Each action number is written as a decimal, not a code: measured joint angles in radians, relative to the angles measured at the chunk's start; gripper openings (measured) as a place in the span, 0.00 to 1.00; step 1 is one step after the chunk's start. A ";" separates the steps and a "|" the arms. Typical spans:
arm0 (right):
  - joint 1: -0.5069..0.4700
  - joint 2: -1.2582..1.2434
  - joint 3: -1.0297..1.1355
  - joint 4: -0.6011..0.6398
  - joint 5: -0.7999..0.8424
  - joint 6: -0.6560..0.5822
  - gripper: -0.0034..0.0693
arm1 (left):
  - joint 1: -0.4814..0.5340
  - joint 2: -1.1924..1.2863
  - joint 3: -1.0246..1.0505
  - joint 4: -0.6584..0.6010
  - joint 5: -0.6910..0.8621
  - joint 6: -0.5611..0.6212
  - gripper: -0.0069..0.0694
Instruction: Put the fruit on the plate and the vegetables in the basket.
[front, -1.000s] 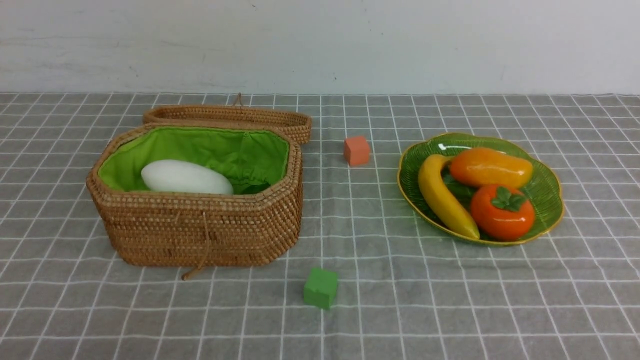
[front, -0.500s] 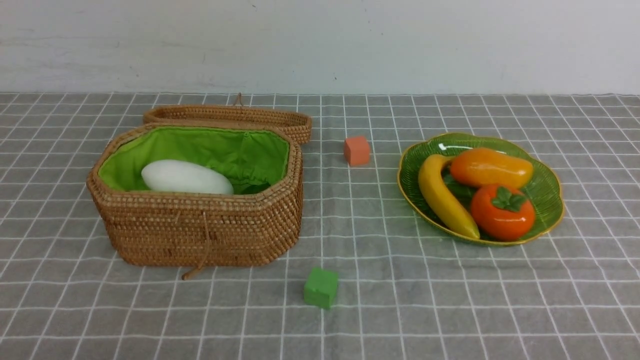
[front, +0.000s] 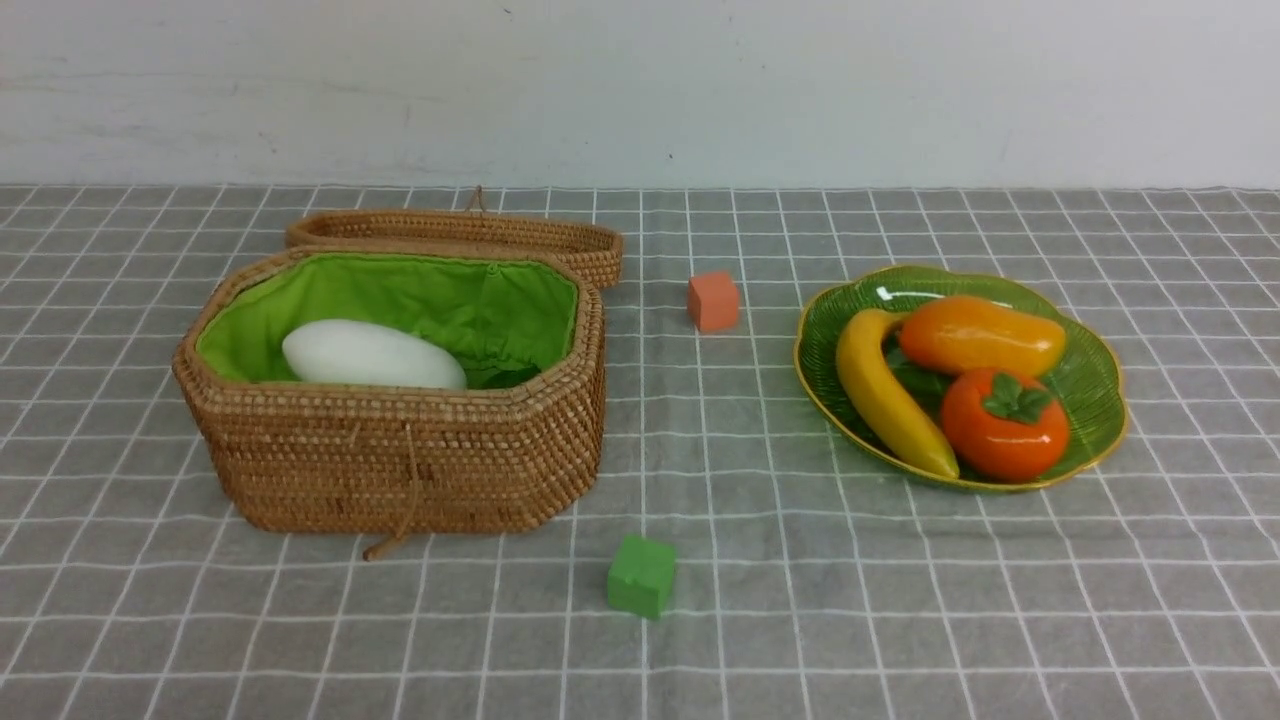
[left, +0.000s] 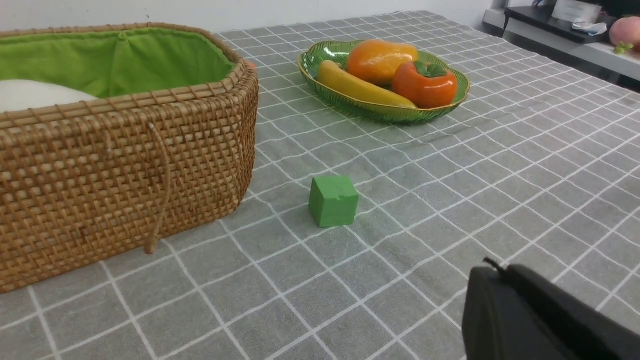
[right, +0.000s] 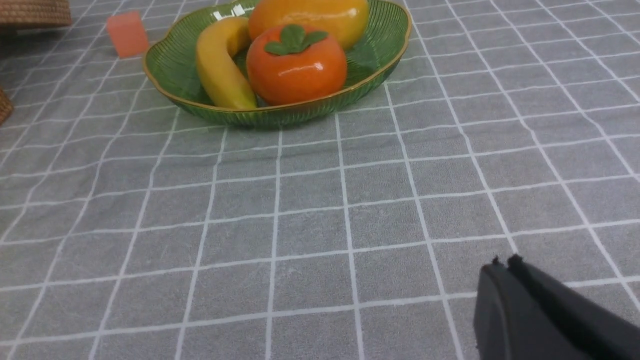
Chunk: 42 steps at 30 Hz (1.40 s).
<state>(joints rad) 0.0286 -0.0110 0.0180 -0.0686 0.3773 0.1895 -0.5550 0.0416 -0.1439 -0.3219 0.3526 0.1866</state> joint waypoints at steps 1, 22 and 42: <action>0.000 0.000 0.000 0.000 0.000 0.000 0.02 | 0.000 0.000 0.001 0.000 0.000 0.000 0.08; 0.000 0.000 0.000 -0.002 0.000 0.000 0.04 | 0.014 0.000 0.017 0.030 -0.061 -0.001 0.08; 0.000 0.000 0.000 -0.003 0.001 0.000 0.06 | 0.422 -0.051 0.176 0.322 0.030 -0.515 0.07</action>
<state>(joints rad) 0.0286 -0.0110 0.0180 -0.0720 0.3782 0.1895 -0.1325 -0.0090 0.0318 0.0000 0.3825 -0.3289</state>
